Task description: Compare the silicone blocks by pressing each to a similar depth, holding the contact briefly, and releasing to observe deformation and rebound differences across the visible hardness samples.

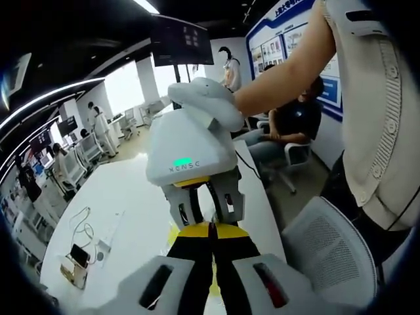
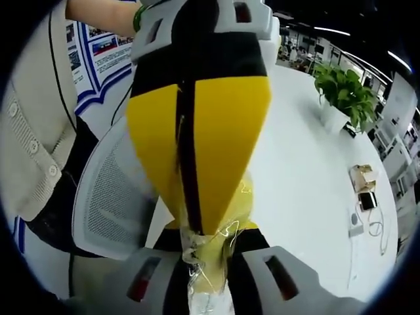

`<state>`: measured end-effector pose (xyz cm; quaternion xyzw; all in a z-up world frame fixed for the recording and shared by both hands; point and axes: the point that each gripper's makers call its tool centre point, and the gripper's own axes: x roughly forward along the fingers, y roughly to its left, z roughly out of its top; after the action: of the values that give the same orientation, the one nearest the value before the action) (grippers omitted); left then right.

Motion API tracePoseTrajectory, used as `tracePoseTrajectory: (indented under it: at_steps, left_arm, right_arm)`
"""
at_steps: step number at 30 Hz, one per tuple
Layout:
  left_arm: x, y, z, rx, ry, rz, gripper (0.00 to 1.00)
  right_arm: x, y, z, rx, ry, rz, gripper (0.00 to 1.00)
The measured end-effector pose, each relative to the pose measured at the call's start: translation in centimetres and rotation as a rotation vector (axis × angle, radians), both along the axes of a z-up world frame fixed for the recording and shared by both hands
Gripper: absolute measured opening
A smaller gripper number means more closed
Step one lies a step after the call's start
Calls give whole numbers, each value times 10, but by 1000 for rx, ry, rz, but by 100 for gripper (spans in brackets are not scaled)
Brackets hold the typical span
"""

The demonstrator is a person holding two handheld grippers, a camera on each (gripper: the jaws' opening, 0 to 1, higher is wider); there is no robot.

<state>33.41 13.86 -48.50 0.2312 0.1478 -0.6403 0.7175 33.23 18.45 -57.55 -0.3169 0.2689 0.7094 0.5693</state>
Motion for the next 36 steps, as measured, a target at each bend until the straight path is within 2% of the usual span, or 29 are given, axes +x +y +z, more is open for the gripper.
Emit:
tracePoseTrajectory:
  at_steps: [30,36]
  left_arm:
    - [-1,-3,-5,5,17,2,0]
    - [1,-3,0,-21,27,13,0]
  right_arm:
    - [-2,-3,-5,16,9,-6,16]
    - [-3,-4,-10,5,9,-6,23]
